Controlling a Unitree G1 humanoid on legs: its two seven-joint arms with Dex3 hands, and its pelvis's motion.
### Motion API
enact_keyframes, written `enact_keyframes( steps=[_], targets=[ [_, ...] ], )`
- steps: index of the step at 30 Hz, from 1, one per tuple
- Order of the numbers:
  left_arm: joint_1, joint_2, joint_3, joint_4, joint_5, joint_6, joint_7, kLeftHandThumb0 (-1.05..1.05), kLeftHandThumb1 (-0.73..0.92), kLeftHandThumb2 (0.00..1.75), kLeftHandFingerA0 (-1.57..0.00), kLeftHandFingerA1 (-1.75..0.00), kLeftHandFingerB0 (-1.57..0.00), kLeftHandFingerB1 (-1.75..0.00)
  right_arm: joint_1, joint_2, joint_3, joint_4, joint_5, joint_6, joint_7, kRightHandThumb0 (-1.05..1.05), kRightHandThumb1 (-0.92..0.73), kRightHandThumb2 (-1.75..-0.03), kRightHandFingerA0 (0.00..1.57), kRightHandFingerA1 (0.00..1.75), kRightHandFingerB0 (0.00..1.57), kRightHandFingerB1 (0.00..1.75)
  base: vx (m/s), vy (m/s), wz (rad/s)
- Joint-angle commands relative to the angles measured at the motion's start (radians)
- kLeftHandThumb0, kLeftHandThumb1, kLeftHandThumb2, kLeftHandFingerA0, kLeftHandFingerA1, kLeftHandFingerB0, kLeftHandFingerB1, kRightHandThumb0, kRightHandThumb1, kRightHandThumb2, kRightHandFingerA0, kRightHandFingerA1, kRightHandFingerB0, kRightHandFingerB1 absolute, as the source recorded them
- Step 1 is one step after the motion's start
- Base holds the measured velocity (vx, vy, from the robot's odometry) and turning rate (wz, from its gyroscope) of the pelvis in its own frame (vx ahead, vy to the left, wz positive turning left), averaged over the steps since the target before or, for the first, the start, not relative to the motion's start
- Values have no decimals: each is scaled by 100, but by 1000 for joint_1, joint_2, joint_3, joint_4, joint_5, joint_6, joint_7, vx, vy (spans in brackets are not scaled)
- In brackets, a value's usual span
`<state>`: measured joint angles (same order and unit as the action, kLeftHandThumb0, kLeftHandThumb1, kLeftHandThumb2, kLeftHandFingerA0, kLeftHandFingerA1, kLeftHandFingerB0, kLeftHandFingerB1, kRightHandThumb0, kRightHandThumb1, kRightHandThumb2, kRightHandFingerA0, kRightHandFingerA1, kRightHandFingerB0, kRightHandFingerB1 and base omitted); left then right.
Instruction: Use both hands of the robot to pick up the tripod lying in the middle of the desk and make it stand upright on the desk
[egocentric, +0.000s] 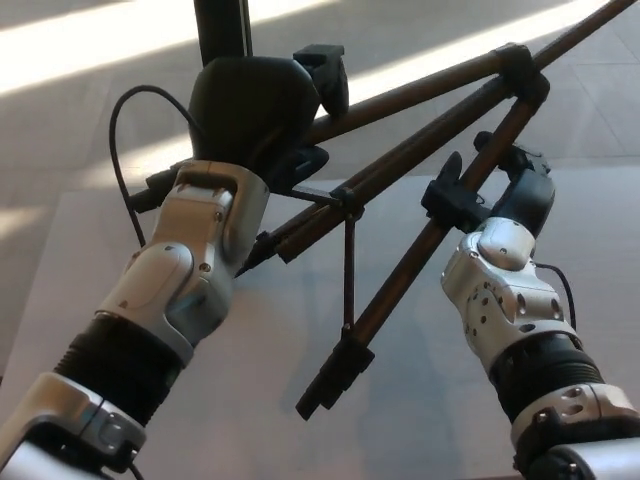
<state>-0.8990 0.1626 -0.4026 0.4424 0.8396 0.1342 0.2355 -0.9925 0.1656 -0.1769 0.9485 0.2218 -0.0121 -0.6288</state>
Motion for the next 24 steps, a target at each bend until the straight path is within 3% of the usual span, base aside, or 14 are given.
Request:
enact_keyframes(
  steps=[1, 2, 3, 5, 8, 9, 10, 11, 12, 13, 14, 15, 16, 24],
  targets=[
    [100, -34, 81, -6, -119, -66, 79, -25, 47, 98, -121, -135, -95, -113, -206, -122, 178, -88, -294, -281, -17, -20, -43, -124, 96, 173, 85, 159, 0, 0, 0],
    [111, -44, 90, -7, -126, -71, 95, -15, 53, 90, -93, -175, -80, -144, -228, -132, 196, -91, -307, -276, -10, -19, -43, -124, 96, 171, 87, 155, 0, 0, 0],
    [117, -51, 95, -8, -130, -73, 100, -15, 51, 93, -92, -175, -74, -155, -241, -139, 208, -90, -312, -276, -4, -20, -45, -122, 96, 171, 85, 155, 0, 0, 0],
    [130, -66, 108, -8, -141, -78, 118, -13, 50, 90, -92, -175, -78, -146, -272, -165, 246, -83, -335, -293, 22, -22, -45, -122, 95, 172, 83, 156, 0, 0, 0],
    [156, -116, 145, -12, -174, -46, 129, -12, 55, 85, -89, -175, -73, -155, -314, -181, 291, -93, -359, -272, 31, -25, -39, -132, 92, 174, 80, 162, 0, 0, 0],
    [163, -131, 158, -14, -184, -43, 139, -14, 56, 83, -89, -175, -81, -137, -322, -188, 313, -95, -380, -265, 24, -26, -38, -141, 96, 173, 82, 160, 0, 0, 0],
    [175, -154, 180, -23, -206, -34, 147, -18, 56, 83, -90, -170, -81, -102, -332, -192, 336, -101, -397, -257, 24, -25, -36, -147, 95, 175, 81, 162, 0, 0, 0],
    [183, -167, 193, -30, -220, -29, 149, -18, 56, 83, -90, -170, -81, -102, -335, -193, 345, -106, -398, -254, 31, -25, -36, -147, 95, 175, 81, 162, 0, 0, 0],
    [192, -191, 211, -39, -227, -10, 166, -17, 52, 86, -87, -175, -69, -136, -338, -196, 365, -115, -405, -257, 46, -23, -38, -137, 97, 172, 84, 155, 0, 0, 0],
    [214, -235, 244, -61, -256, 22, 180, -17, 49, 110, -87, -175, -69, -160, -330, -188, 377, -127, -400, -292, 72, -26, -47, -123, 100, 175, 84, 158, 0, 0, 0],
    [229, -263, 263, -79, -268, 48, 184, -18, 51, 110, -86, -175, -71, -160, -328, -189, 401, -130, -422, -287, 61, -29, -49, -120, 101, 173, 85, 156, 0, 0, 0],
    [249, -311, 297, -91, -303, 56, 212, -25, 50, 113, -117, -137, -100, -125, -321, -191, 426, -136, -445, -283, 57, -31, -54, -116, 99, 173, 82, 158, 0, 0, 0],
    [269, -334, 309, -95, -307, 51, 235, -16, 53, 112, -92, -170, -83, -129, -313, -191, 446, -134, -456, -299, 53, -30, -54, -113, 99, 173, 84, 155, 0, 0, 0],
    [361, -390, 352, -114, -335, 4, 247, -20, 51, 120, -91, -175, -80, -157, -282, -193, 529, -152, -495, -329, 23, -20, -45, -125, 99, 175, 85, 156, 0, 0, 0]
  ],
)
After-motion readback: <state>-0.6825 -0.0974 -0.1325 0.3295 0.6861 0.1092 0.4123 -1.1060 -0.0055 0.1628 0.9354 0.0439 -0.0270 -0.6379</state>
